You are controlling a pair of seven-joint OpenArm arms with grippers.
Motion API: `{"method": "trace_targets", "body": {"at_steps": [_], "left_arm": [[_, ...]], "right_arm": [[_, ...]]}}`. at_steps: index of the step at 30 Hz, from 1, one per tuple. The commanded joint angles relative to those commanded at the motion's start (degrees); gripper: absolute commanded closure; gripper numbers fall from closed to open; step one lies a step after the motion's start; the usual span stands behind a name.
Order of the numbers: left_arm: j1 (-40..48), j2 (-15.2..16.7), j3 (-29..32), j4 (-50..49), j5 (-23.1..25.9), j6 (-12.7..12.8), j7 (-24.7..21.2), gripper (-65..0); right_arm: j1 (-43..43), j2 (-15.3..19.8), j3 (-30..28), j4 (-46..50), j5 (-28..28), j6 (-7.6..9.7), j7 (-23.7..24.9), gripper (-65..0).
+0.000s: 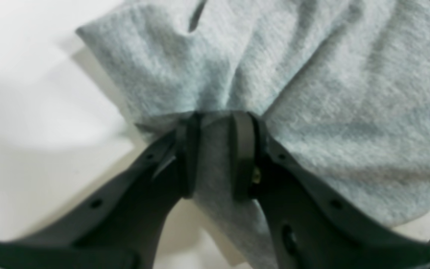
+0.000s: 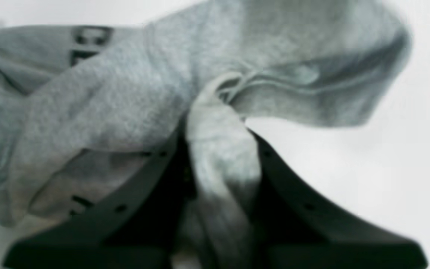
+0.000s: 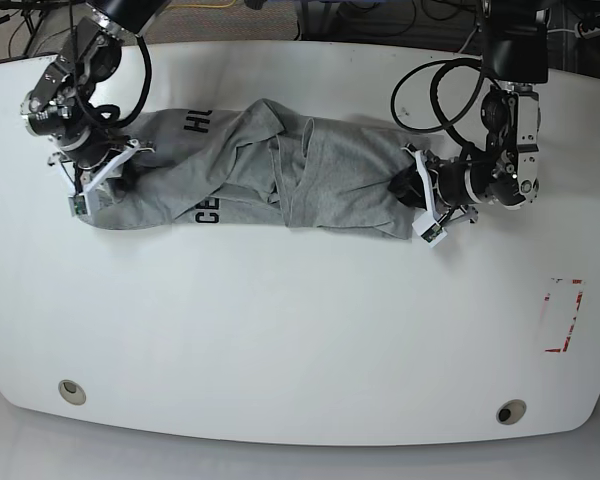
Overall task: Layout the t-shirt on the table in an organized manner, then fold the t-shirt properly
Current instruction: 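Fold the shirt end held by the right gripper toward the left gripper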
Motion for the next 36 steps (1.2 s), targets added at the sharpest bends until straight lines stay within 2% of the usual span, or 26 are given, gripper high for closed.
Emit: {"method": "trace_targets", "body": {"at_steps": [8, 11, 13, 17, 23, 25, 28, 32, 36], "left_arm": [[-1.41, 0.18, 0.26, -0.09, 0.18, 0.04, 0.00, -13.5], [-2.46, 0.97, 0.53, -0.09, 0.18, 4.88, 0.00, -13.6], [-2.73, 0.88, 1.05, -0.09, 0.18, 6.90, 0.00, -13.6], [-3.60, 1.05, 1.58, -0.09, 0.09, 7.16, 0.00, -13.8], [-4.22, 1.32, 1.58, -0.26, 0.09, 7.25, 0.00, -13.8], [-4.22, 1.67, 1.58, -0.26, 0.09, 7.34, 0.00, -13.8], [-4.22, 3.52, 1.49, -0.26, 0.18, 7.34, 0.00, -13.8], [-4.22, 4.13, 1.41, -0.26, 0.18, 7.43, 0.00, -13.8], [-4.22, 6.15, 1.49, -0.26, 0.09, 10.15, 0.00, -13.9]], "right_arm": [[-1.41, -3.78, -9.49, 4.31, -1.23, 0.00, -0.26, -2.7], [-1.05, -5.19, -11.87, 4.31, -1.14, 0.00, -0.18, -2.7], [-0.88, -6.33, -13.89, 4.40, -1.14, 0.00, -0.09, -2.7], [-0.18, -7.91, -17.41, 4.40, 0.79, 0.00, 0.00, -2.7], [0.53, -10.20, -21.10, 4.04, 9.85, 0.00, -0.18, -2.7], [0.62, -11.25, -21.80, 4.04, 11.34, 0.00, -0.18, -2.7], [0.79, -11.59, -22.86, 3.96, 12.75, 0.00, -0.26, -2.7], [0.44, -11.59, -25.85, 3.78, 13.19, 0.00, -0.26, -2.7], [0.35, -11.59, -26.99, 3.78, 13.19, 0.00, 0.00, -2.7]]}}
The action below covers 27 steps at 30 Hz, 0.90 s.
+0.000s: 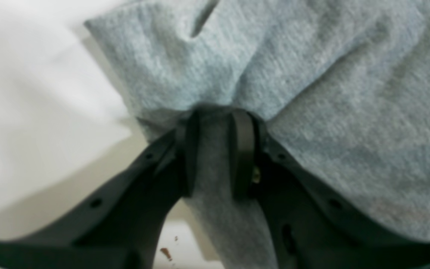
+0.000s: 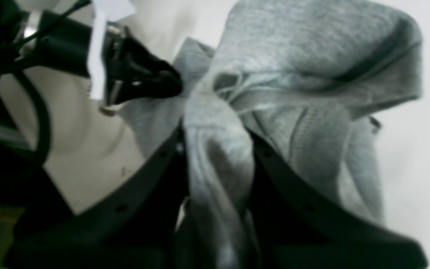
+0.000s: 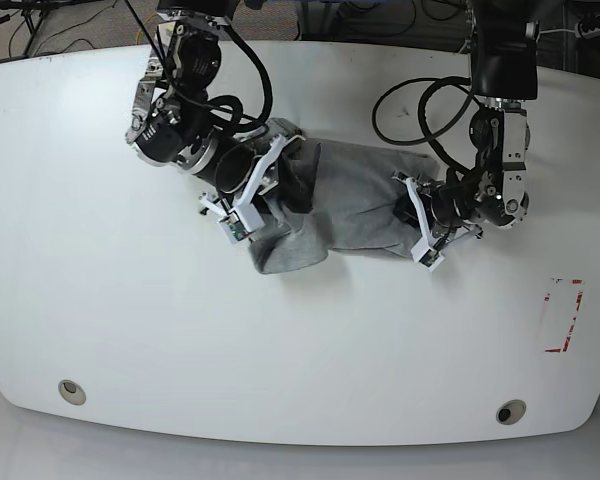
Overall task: Layout the t-shirt on the table in an organized manner, then fold the t-shirt properly
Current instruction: 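Fold the shirt end held by the right gripper toward the left gripper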
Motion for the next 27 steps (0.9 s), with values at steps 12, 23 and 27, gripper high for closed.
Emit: {"method": "trace_targets", "body": {"at_steps": [12, 23, 27], "left_arm": [[-0.09, 5.98, 0.09, -0.09, 0.09, 2.02, 0.00, -13.9], [0.00, 7.65, 2.37, -0.18, -0.18, 1.85, 0.00, -13.9], [0.18, 8.62, 2.46, -0.18, -0.26, 1.85, 0.00, -13.9]], "right_arm": [[4.22, 0.00, 3.43, -2.81, -0.44, 0.00, 0.09, -2.7], [6.77, 0.00, 5.10, -5.98, -0.44, 0.00, 0.09, -2.9], [6.86, 0.00, 5.10, -6.77, -0.44, 0.00, 0.18, -3.2]]}}
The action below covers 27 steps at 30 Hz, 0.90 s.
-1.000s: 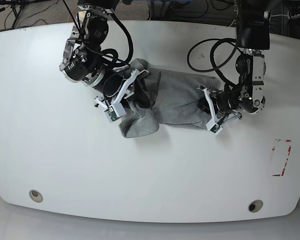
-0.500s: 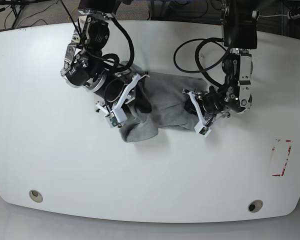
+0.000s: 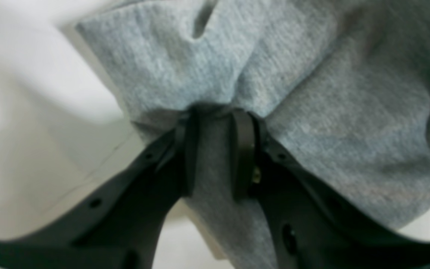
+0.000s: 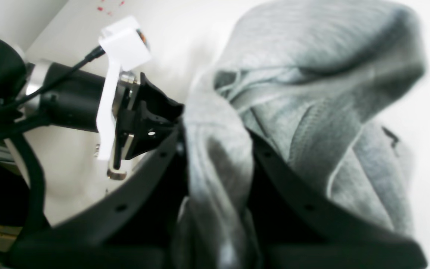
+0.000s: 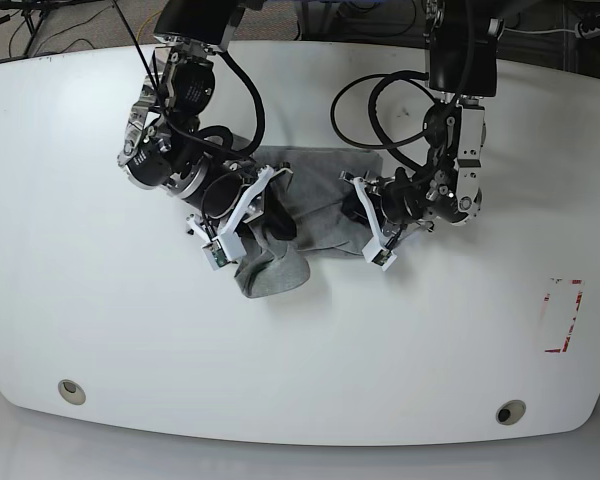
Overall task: Layout the t-shirt on the table in an organized manner, then fold the t-shirt properly
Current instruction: 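Fold the shirt end held by the right gripper toward the left gripper, then press both grippers together over the bundled shirt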
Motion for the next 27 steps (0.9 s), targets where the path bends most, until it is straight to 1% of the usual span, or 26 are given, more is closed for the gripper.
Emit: {"method": "trace_targets", "body": {"at_steps": [7, 16, 24, 27], "left_arm": [[0.09, 0.35, -0.26, 0.09, 0.00, 0.00, 0.00, -13.9], [0.18, 0.62, -0.18, 0.09, 0.00, 0.00, 0.00, -13.9], [0.18, 0.62, -0.09, 0.09, 0.00, 0.00, 0.00, -13.9], [0.18, 0.62, -0.09, 0.09, 0.00, 0.00, 0.00, -13.9]], "right_arm": [[0.70, 0.00, 0.00, -2.55, 0.09, 0.00, 1.58, -3.3], [1.23, 0.00, -0.09, -3.43, 0.44, 0.00, 1.67, -3.3], [0.97, 0.00, -3.78, -3.43, 0.35, 0.00, 1.85, -3.3], [0.26, 0.00, -4.04, -3.16, 0.53, 0.00, 1.85, -3.3]]}}
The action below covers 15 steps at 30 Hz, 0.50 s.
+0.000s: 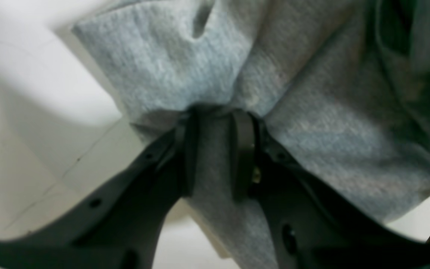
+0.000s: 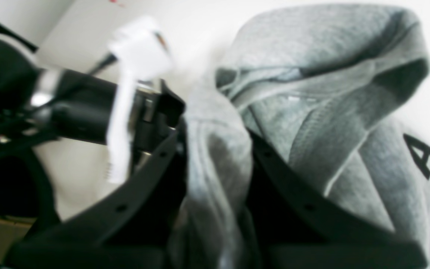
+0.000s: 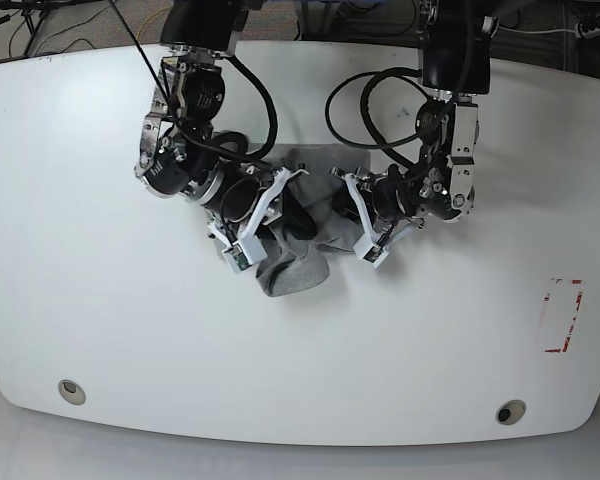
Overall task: Layout the t-shirt on the table in an organized manner, then fold the t-shirt properly
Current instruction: 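Press both grippers together over the bundled shirt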
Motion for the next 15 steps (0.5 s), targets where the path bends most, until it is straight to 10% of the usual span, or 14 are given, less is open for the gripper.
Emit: {"method": "trace_targets", "body": {"at_steps": [11, 15], "left_arm": [[0.00, 0.00, -0.18, 0.00, -0.09, -0.09, 0.00, -13.9], [0.00, 0.00, -0.18, 0.00, -0.09, -0.09, 0.00, -13.9]], "right_arm": [[-0.26, 0.00, -0.09, -0.35, 2.46, 0.00, 0.09, -4.0], [-0.09, 0.00, -0.09, -0.35, 2.64, 0.00, 0.09, -16.6]]}}
